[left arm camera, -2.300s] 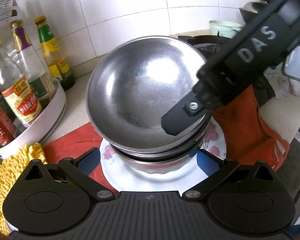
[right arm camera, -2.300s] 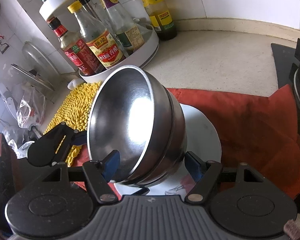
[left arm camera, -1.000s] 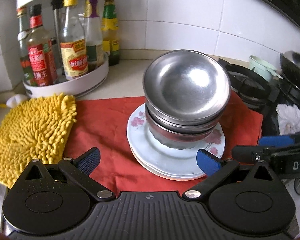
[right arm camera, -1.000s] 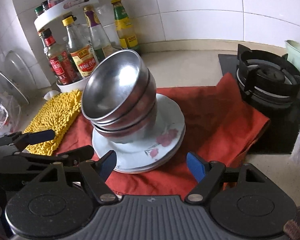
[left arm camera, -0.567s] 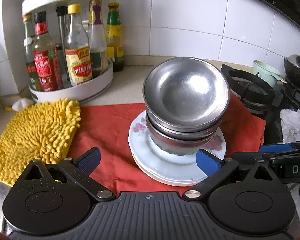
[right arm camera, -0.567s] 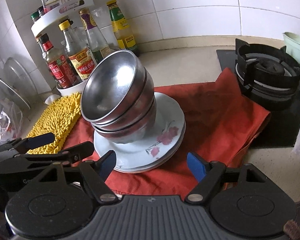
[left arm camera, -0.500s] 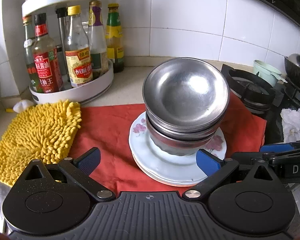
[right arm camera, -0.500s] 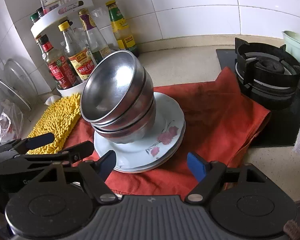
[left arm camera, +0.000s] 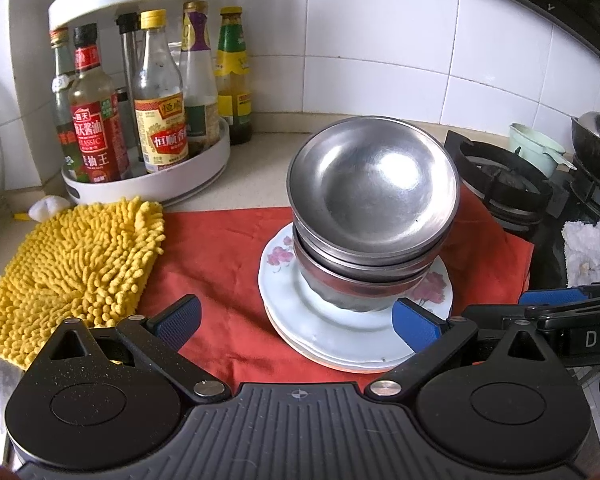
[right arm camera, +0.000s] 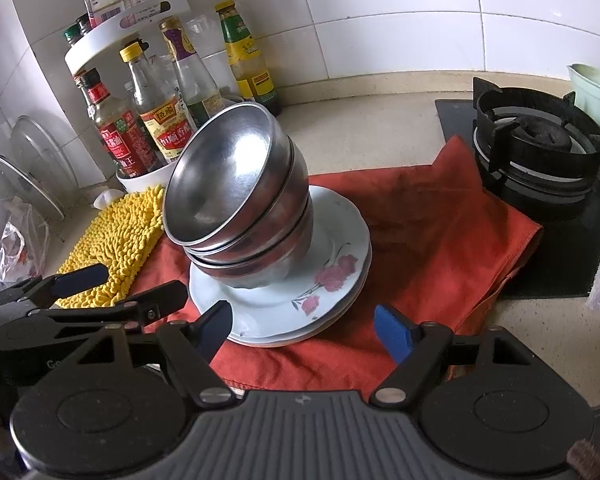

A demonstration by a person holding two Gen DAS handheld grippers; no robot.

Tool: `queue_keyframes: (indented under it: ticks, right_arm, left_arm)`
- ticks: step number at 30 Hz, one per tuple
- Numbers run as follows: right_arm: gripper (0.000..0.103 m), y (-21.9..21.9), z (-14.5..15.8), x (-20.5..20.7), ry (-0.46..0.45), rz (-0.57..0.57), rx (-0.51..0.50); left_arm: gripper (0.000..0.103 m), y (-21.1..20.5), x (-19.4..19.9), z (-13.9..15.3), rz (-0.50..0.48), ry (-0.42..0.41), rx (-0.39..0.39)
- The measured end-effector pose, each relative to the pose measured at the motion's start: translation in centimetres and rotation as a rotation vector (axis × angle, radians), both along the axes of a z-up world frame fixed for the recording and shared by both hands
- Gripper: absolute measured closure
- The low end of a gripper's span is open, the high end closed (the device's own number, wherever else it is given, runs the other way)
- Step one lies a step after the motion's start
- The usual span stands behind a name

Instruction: Organize plates and bowls

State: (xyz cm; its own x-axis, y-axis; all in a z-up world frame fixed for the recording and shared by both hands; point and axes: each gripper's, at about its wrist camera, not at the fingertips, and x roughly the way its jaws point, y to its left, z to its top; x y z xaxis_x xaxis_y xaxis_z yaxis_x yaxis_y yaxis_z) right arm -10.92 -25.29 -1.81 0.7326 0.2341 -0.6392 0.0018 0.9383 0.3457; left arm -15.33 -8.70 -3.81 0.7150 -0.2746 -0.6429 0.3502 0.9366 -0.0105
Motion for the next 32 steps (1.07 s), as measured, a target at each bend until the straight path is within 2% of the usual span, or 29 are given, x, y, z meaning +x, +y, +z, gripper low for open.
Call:
queue_keyframes:
  ticks: [23, 32]
  right_arm:
    - [0.029, -0.2, 0.0, -0.3, 0.003, 0.007, 0.003]
    - [0.028, -0.5, -0.2, -0.3, 0.003, 0.013, 0.015]
  left_arm:
    - [0.000, -0.4, -0.6, 0.2, 0.013, -0.011, 0.017]
    - [0.000, -0.9, -1.1, 0.5, 0.013, -0.058, 0.036]
